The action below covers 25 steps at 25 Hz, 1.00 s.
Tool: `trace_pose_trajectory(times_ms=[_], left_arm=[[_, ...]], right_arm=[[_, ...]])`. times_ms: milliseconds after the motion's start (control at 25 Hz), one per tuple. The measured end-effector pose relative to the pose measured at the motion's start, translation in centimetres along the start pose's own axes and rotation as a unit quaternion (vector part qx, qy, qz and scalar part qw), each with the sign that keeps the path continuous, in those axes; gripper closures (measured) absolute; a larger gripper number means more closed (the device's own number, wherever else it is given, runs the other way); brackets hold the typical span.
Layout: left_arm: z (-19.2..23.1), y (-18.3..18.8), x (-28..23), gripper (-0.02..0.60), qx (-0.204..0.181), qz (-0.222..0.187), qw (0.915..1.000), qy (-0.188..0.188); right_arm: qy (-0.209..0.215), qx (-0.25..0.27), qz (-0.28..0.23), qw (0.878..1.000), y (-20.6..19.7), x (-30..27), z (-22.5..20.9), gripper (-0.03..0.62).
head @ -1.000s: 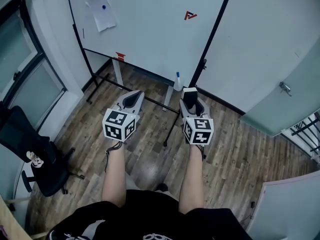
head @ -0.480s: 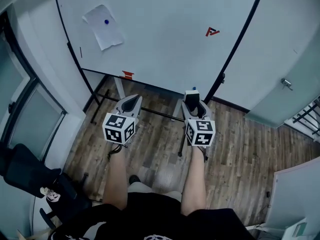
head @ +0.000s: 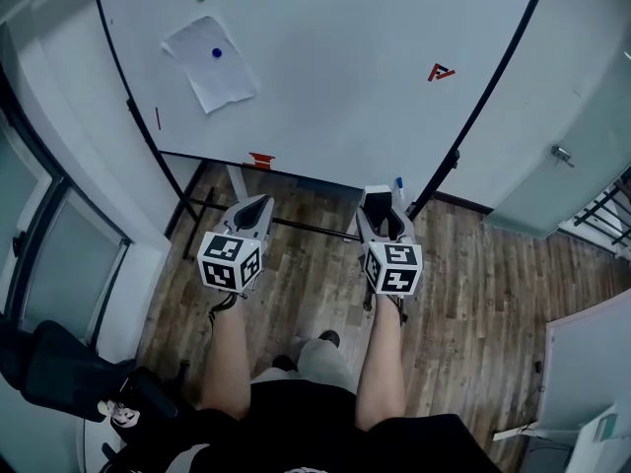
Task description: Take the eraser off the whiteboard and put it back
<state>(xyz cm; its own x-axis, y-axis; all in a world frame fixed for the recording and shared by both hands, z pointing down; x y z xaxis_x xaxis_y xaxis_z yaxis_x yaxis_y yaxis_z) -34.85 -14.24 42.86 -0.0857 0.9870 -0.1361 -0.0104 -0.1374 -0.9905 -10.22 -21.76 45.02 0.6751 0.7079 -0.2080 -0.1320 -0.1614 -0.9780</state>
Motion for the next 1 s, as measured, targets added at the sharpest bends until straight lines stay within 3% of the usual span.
trace_pose_trajectory(times_ms=[200, 480, 1000], left_arm=[[0.9, -0.1, -1.4, 0.563, -0.013, 0.002, 0.9995, -0.028], [3.7, 0.2, -4.2, 0.564, -0.016, -0.001, 0.9994, -0.03], [5.9, 4.6, -15.9, 0.563, -0.057, -0.029, 0.9926, -0.104]], right_arm=[[-0.019, -0.008, -0.007, 1.0, 0.4, -1.5, -0.2, 0.352], [-0.04, -0.011, -0.007, 0.999, 0.2, -4.7, -1.0, 0.352], [-0.124, -0.033, -0.022, 0.991, 2.5, -12.5, -6.0, 0.352]])
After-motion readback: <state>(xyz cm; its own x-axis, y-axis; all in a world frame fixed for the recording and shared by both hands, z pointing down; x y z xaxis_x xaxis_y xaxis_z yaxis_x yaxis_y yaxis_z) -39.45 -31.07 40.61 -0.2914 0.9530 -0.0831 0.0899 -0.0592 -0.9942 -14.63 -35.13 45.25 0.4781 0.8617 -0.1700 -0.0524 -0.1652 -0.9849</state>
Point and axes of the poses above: the fingertips, and each gripper's own axes: x backward along the fingers, z to its left, y out of its top, the point moved 6 cm from there along x, backward along the fingers, and after that the axes turned 10 degrees about y, right-handed, at the moved point
